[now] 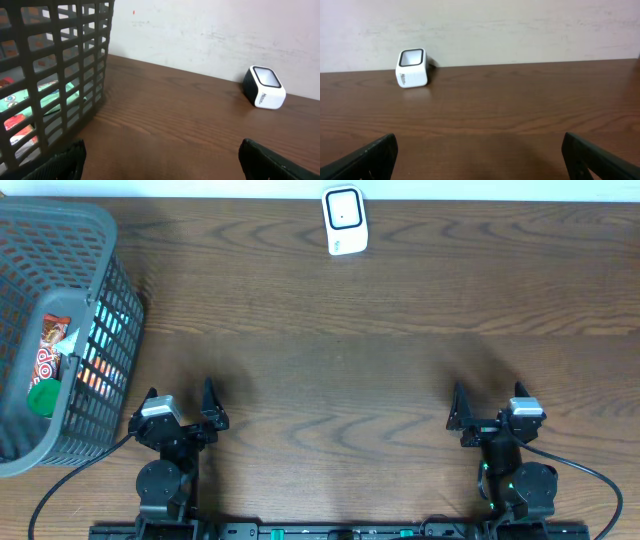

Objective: Scan the item barcode

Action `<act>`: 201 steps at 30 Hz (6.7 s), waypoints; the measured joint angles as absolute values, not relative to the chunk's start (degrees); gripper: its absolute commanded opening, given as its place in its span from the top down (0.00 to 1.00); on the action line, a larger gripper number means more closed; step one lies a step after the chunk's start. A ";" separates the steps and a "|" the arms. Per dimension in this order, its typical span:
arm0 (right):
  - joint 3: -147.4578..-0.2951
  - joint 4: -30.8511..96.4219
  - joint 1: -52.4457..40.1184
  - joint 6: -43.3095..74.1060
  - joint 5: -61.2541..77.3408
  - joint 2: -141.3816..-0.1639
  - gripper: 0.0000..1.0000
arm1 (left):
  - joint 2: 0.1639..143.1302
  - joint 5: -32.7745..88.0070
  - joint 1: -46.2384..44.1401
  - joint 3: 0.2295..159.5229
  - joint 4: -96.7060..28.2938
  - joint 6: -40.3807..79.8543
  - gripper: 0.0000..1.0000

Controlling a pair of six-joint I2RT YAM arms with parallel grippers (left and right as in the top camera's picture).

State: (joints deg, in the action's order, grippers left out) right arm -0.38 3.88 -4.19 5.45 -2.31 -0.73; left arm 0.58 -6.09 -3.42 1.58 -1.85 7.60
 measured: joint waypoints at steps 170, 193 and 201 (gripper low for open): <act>-0.38 3.88 -4.19 5.45 -2.31 -0.86 0.01 | 70.87 -2.44 15.40 97.34 -64.55 10.81 0.02; -0.38 3.88 -4.19 5.45 -2.31 -0.86 0.01 | 95.59 -5.19 42.65 97.34 -66.59 18.39 0.02; -0.38 3.88 -4.19 5.45 -2.31 -0.86 0.01 | 104.92 -6.00 42.65 97.32 -66.48 18.37 0.02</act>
